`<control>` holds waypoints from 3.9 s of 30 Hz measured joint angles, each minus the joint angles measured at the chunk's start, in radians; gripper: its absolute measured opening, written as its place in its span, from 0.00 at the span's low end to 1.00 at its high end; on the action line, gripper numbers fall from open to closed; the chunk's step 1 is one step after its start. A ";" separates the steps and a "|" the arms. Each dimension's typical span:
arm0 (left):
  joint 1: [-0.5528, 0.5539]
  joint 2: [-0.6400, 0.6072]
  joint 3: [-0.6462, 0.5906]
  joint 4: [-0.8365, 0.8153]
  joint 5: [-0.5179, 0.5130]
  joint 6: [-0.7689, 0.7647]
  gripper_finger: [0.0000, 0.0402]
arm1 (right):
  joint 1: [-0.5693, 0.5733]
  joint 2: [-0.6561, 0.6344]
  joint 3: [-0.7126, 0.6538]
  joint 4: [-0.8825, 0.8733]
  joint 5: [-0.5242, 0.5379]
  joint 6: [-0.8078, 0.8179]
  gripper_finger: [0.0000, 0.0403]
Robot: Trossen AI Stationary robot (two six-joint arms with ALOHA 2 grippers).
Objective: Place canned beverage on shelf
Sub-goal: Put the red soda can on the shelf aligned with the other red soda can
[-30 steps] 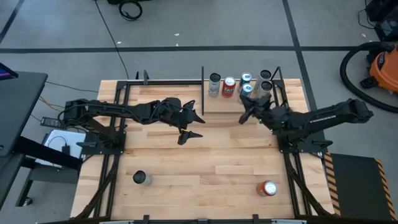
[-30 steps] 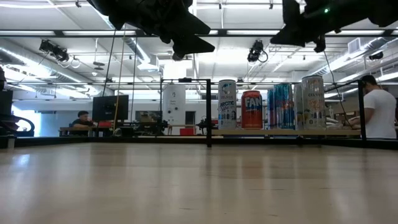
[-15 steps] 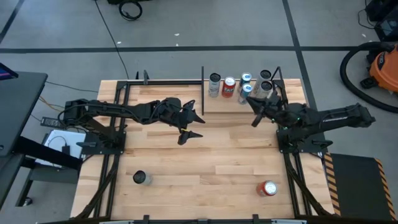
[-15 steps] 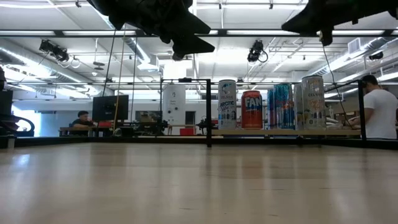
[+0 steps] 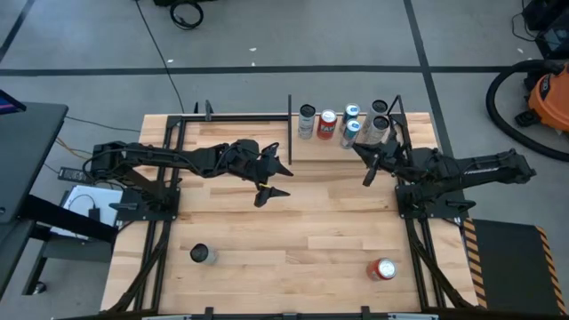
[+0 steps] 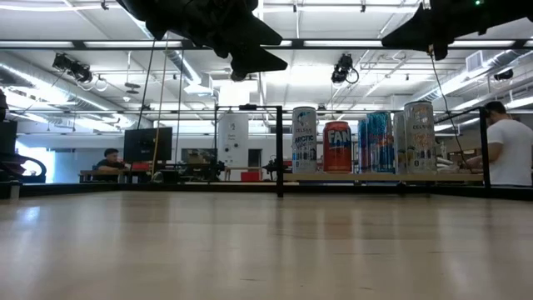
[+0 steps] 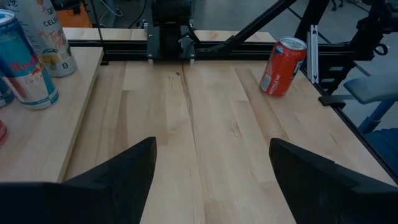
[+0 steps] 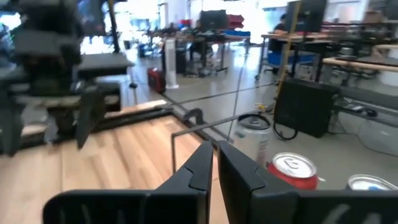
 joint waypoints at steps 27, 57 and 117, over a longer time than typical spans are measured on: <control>0.000 0.000 0.000 0.000 0.000 0.003 0.78 | 0.000 -0.002 0.041 -0.246 -0.228 0.196 0.59; -0.001 0.000 0.000 -0.016 0.000 0.032 0.78 | 0.000 0.047 0.054 -0.177 -0.307 0.322 0.59; 0.000 0.000 0.000 0.000 0.000 0.078 0.78 | 0.144 0.275 0.053 -0.114 -0.874 0.559 0.90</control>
